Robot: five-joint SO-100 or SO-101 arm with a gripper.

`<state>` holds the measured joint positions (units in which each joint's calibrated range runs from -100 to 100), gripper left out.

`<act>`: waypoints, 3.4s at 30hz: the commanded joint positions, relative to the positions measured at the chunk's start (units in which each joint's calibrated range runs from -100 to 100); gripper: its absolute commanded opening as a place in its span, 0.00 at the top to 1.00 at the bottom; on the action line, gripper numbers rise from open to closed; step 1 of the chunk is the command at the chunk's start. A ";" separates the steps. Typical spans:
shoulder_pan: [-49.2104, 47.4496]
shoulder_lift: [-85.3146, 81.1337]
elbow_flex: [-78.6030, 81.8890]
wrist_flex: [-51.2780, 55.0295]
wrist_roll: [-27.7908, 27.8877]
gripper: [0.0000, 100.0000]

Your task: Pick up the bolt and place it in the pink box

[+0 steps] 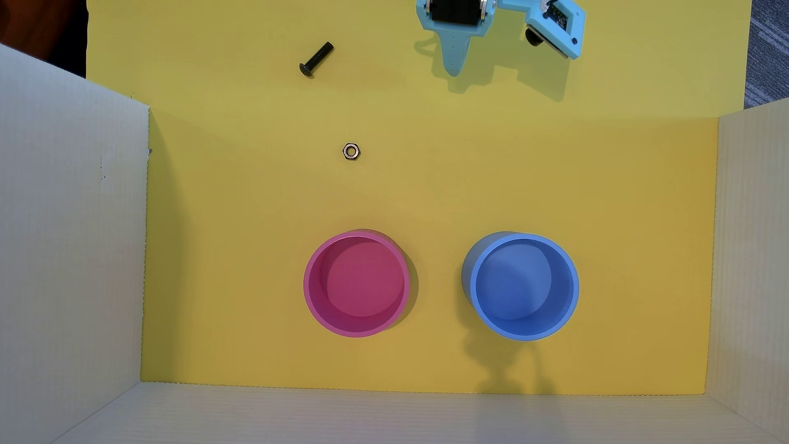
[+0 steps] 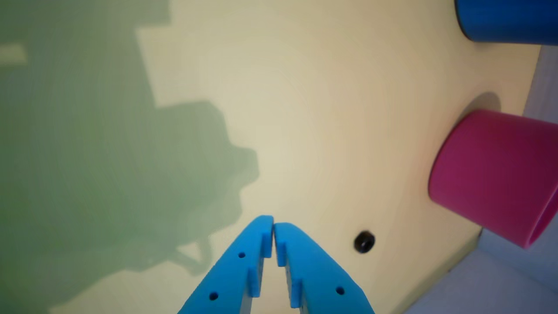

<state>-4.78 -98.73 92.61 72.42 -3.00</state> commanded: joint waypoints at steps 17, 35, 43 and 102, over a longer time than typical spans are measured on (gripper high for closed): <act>0.43 0.16 0.15 0.47 -0.10 0.99; 0.29 0.16 0.15 0.47 -0.10 0.99; 0.43 0.16 0.15 0.47 -0.10 0.99; 31.12 29.62 -28.43 -11.46 5.01 0.98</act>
<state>24.24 -80.00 71.44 60.69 1.64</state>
